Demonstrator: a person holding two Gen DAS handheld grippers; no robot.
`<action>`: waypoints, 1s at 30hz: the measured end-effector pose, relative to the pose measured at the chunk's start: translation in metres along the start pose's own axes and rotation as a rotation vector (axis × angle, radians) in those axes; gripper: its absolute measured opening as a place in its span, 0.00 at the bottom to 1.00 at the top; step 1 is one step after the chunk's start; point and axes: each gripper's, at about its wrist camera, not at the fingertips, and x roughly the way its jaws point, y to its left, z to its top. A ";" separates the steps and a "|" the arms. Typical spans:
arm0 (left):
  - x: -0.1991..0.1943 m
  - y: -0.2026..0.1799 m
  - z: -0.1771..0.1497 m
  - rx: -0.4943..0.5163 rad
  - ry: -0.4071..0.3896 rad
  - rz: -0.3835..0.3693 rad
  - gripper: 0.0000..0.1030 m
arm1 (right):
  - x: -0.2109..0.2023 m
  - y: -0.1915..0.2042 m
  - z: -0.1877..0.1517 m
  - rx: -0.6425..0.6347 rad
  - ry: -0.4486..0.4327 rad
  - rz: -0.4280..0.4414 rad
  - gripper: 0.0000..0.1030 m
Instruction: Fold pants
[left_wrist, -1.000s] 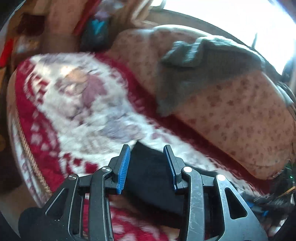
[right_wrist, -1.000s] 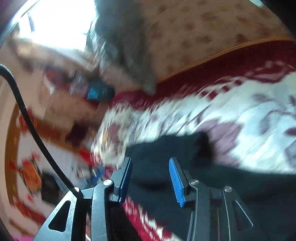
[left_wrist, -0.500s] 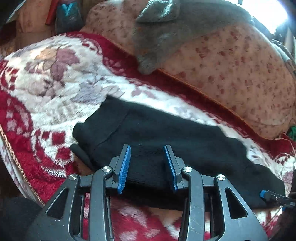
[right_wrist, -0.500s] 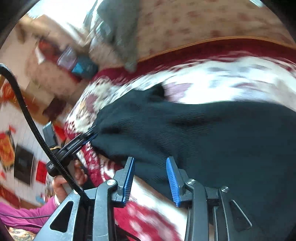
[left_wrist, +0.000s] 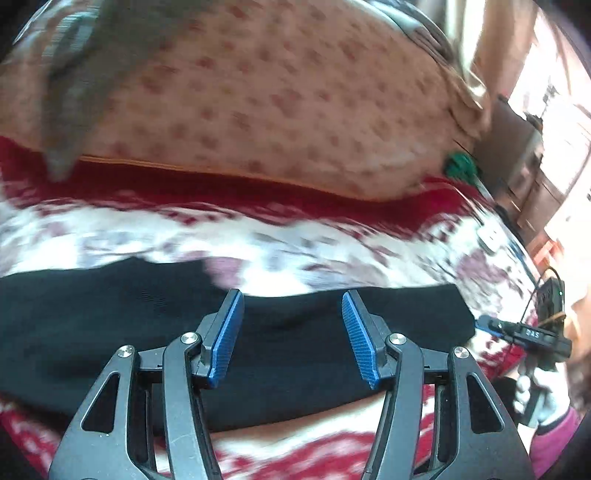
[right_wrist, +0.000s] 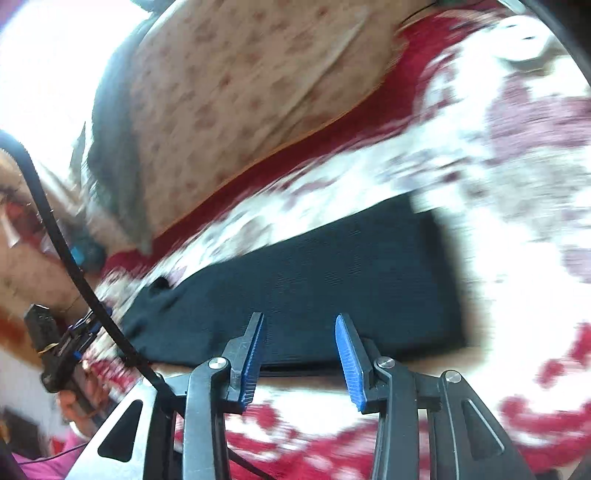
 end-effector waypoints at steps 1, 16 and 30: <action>0.013 -0.015 0.004 0.033 0.019 -0.027 0.53 | -0.006 -0.003 0.002 -0.003 -0.012 -0.032 0.37; 0.129 -0.144 0.032 0.310 0.308 -0.390 0.53 | 0.000 -0.061 -0.016 0.317 0.000 0.056 0.47; 0.193 -0.191 0.039 0.550 0.490 -0.468 0.53 | 0.014 -0.065 -0.004 0.302 0.038 0.102 0.52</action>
